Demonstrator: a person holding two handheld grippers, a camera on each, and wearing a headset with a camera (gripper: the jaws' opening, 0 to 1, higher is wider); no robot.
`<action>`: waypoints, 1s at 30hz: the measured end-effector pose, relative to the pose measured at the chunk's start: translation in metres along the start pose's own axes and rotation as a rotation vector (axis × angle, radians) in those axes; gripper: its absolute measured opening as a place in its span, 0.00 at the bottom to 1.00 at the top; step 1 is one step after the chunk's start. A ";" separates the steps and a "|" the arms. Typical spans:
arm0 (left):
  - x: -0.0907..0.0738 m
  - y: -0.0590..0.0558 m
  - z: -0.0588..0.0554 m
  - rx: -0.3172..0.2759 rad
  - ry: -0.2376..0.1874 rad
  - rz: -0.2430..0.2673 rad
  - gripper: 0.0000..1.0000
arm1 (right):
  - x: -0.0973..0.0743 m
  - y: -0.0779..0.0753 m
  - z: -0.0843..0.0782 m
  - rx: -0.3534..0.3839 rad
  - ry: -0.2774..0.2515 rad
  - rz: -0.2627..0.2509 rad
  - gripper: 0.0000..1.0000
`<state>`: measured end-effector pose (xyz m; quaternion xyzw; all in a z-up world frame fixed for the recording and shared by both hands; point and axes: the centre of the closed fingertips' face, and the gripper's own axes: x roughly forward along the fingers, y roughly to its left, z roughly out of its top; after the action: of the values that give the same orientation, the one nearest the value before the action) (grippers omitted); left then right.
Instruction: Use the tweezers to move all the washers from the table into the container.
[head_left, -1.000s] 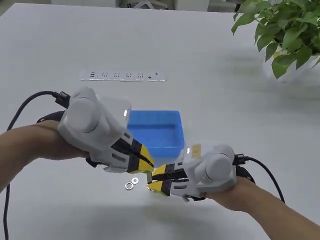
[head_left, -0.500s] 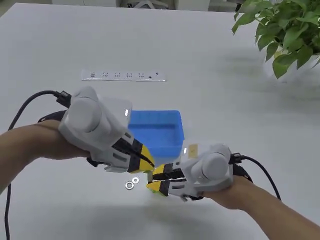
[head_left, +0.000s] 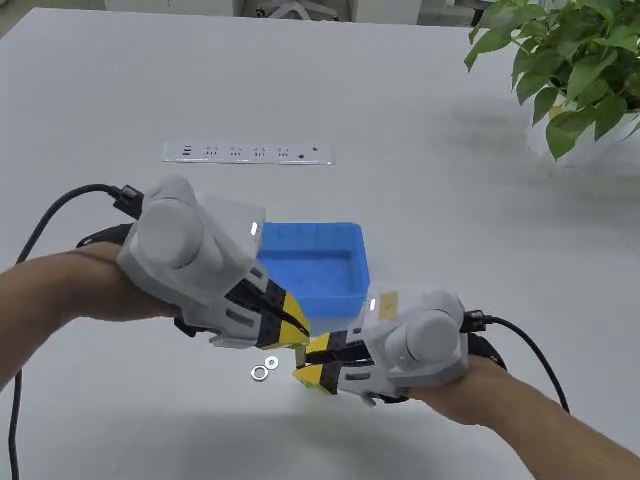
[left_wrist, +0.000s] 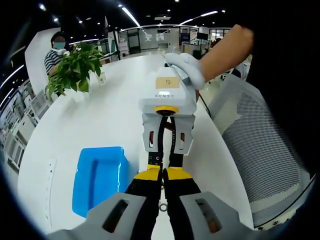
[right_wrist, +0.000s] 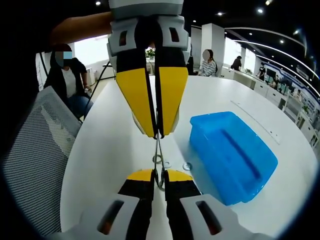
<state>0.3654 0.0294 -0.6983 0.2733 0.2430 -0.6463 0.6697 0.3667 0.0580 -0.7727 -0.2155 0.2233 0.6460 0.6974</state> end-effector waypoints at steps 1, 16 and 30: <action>0.000 0.000 0.000 -0.001 -0.002 0.000 0.06 | 0.000 0.000 0.000 0.002 -0.002 0.001 0.08; -0.012 0.001 0.009 -0.042 -0.066 0.036 0.24 | -0.007 -0.001 0.009 -0.005 -0.012 -0.011 0.08; -0.027 0.002 0.001 -0.191 -0.161 0.127 0.63 | -0.024 -0.003 0.025 -0.022 -0.024 -0.031 0.09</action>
<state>0.3661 0.0482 -0.6790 0.1706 0.2312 -0.5965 0.7494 0.3694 0.0526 -0.7384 -0.2188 0.2046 0.6400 0.7076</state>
